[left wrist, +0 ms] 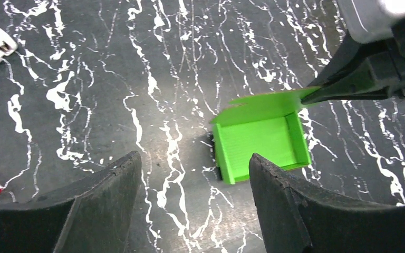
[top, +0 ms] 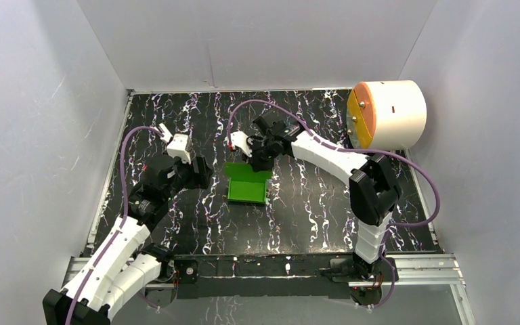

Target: Fold the paper box

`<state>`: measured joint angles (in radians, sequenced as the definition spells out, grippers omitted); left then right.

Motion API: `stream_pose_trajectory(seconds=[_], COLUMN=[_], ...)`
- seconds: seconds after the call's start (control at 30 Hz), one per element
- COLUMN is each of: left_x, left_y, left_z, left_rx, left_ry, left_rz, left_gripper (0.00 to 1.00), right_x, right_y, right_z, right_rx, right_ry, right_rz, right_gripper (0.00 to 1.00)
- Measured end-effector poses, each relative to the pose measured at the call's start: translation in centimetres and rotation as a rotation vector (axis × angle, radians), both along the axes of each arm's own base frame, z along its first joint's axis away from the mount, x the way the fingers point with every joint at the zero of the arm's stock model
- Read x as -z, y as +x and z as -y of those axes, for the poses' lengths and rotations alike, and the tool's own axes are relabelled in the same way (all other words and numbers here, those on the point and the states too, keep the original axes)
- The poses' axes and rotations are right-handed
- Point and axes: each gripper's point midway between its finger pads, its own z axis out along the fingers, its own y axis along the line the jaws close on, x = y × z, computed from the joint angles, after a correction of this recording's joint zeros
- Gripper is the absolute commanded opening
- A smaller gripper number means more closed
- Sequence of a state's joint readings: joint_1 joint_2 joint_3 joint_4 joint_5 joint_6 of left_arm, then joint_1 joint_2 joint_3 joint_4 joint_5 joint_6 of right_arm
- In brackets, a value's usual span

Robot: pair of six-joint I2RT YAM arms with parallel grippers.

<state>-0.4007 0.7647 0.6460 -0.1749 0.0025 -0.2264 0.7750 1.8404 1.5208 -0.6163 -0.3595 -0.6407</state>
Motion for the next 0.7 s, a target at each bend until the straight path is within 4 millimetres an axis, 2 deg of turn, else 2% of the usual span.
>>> stream_pose_trajectory(seconds=[0.2, 0.3, 0.47, 0.53, 0.63, 0.7], left_x=[0.3, 0.4, 0.8, 1.1, 1.6, 2.1], left_y=[0.3, 0.3, 0.3, 0.3, 0.3, 0.4], left_z=[-1.1, -1.2, -0.9, -0.8, -0.4, -0.1], left_rx=[-0.018, -0.016, 0.004, 0.014, 0.033, 0.047], left_ry=[0.047, 0.047, 0.042, 0.04, 0.038, 0.038], left_rz=[0.005, 0.003, -0.017, -0.026, -0.047, -0.066], left_gripper=[0.73, 0.73, 0.73, 0.73, 0.73, 0.73], right_x=[0.5, 0.4, 0.2, -0.2, -1.6, -3.2], right_y=[-0.3, 0.0, 0.2, 0.3, 0.5, 0.4], right_z=[-0.6, -1.2, -1.2, -1.1, -0.6, 0.2], right_rx=[-0.101, -0.121, -0.112, -0.09, -0.045, 0.001], right_ry=[-0.021, -0.026, -0.041, -0.042, -0.029, -0.013], right_rz=[0.014, 0.024, 0.029, 0.035, 0.073, 0.101], right_gripper=[0.26, 0.41, 0.56, 0.62, 0.62, 0.7])
